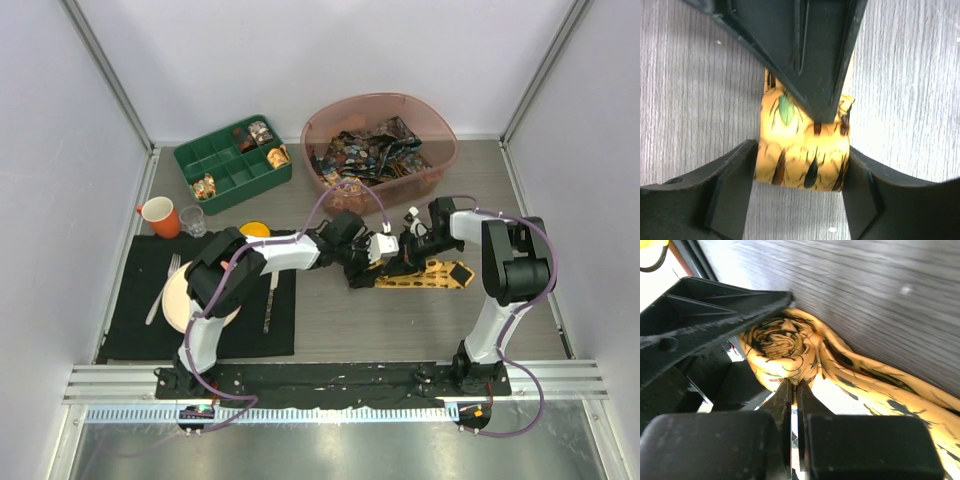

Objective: Roll the ties
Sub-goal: Roll the tie at the center of the board.

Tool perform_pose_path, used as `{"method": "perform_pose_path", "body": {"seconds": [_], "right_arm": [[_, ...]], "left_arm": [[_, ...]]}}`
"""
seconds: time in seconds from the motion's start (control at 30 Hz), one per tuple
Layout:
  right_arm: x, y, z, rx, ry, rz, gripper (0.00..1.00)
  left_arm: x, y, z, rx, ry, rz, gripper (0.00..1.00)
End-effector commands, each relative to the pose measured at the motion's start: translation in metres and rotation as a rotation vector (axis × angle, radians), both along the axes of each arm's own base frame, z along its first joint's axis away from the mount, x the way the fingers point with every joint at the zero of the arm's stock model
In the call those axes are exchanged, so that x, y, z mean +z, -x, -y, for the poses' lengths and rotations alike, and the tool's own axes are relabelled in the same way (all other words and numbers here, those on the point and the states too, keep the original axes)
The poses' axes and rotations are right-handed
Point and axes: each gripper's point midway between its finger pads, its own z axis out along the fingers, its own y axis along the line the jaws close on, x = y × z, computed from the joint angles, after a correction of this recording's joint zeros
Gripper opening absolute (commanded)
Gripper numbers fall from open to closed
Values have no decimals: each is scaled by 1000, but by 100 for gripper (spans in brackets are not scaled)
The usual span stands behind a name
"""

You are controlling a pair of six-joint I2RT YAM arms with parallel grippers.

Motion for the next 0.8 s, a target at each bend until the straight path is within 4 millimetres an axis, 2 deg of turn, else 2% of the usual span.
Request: {"method": "perform_pose_path", "body": {"seconds": [0.0, 0.03, 0.13, 0.33, 0.53, 0.67, 0.7, 0.77], "right_arm": [[-59, 4, 49, 32, 339, 1, 1], [-61, 4, 51, 31, 351, -4, 1], [-62, 0, 55, 28, 377, -1, 1], [-69, -4, 63, 33, 426, 2, 1], [-73, -1, 67, 56, 448, -25, 1], [-74, 0, 68, 90, 451, -25, 1], [-76, 0, 68, 96, 446, -26, 1], [-74, -3, 64, 124, 432, -12, 1]], "left_arm": [[2, 8, 2, -4, 84, -35, 69], [12, 6, 11, -19, 139, -18, 70], [18, 7, 21, -41, 196, -20, 79], [21, 4, 38, -67, 229, -22, 80], [14, 5, 42, -54, 183, 11, 78], [9, 7, 42, -69, 120, 18, 72], [1, 11, 37, -80, 82, 6, 69], [-1, 11, 33, -80, 49, 9, 58]]}}
